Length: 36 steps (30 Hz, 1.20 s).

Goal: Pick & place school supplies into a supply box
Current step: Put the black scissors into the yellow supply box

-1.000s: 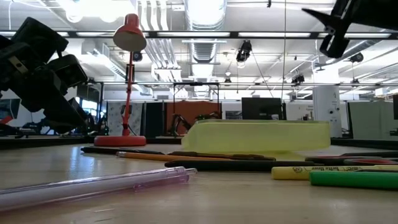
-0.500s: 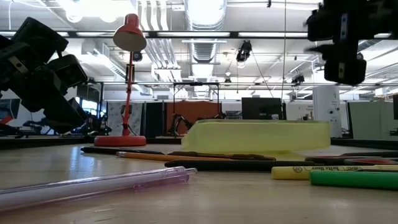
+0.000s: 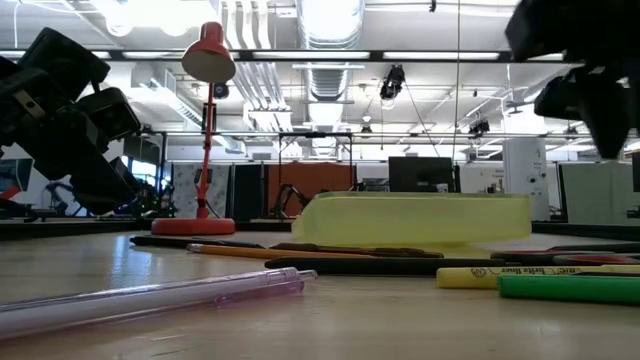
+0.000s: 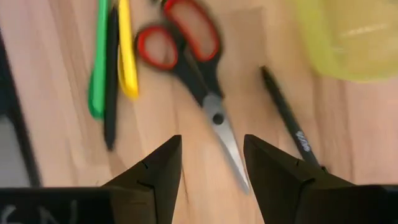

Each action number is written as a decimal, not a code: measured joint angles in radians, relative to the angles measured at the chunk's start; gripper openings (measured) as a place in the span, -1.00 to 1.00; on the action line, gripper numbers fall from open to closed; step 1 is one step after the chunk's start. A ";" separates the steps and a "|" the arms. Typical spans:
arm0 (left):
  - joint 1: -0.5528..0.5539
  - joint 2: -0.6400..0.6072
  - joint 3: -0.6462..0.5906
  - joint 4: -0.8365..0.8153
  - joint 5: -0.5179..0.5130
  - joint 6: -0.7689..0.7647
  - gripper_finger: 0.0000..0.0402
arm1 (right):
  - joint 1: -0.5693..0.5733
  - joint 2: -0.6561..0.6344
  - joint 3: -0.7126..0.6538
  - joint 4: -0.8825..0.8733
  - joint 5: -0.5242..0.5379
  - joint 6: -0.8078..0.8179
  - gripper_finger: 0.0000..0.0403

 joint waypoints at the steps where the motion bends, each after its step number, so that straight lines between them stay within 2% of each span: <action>1: 0.000 0.000 0.000 0.000 0.000 0.000 -0.36 | 0.015 0.023 0.004 -0.001 0.004 -0.031 -0.19; 9: 0.000 0.000 0.000 0.000 0.000 0.000 -0.36 | 0.058 0.201 0.017 0.067 0.019 -0.221 -0.19; 13: 0.000 0.000 0.000 0.000 0.000 0.000 -0.36 | 0.060 0.280 0.087 0.103 0.023 -0.272 -0.18; 21: 0.000 0.000 0.000 0.000 0.000 0.000 -0.36 | 0.058 0.399 0.232 0.107 0.171 -0.269 -0.18; 24: 0.000 0.000 0.000 0.000 0.000 0.000 -0.36 | 0.056 0.451 0.272 0.102 0.171 -0.258 -0.18; 28: 0.000 0.000 0.000 0.000 0.000 0.000 -0.36 | 0.057 0.509 0.326 0.095 0.106 -0.258 -0.18; 36: 0.000 0.000 0.000 0.001 0.000 0.000 -0.36 | 0.052 0.567 0.350 -0.006 0.138 -0.256 -0.18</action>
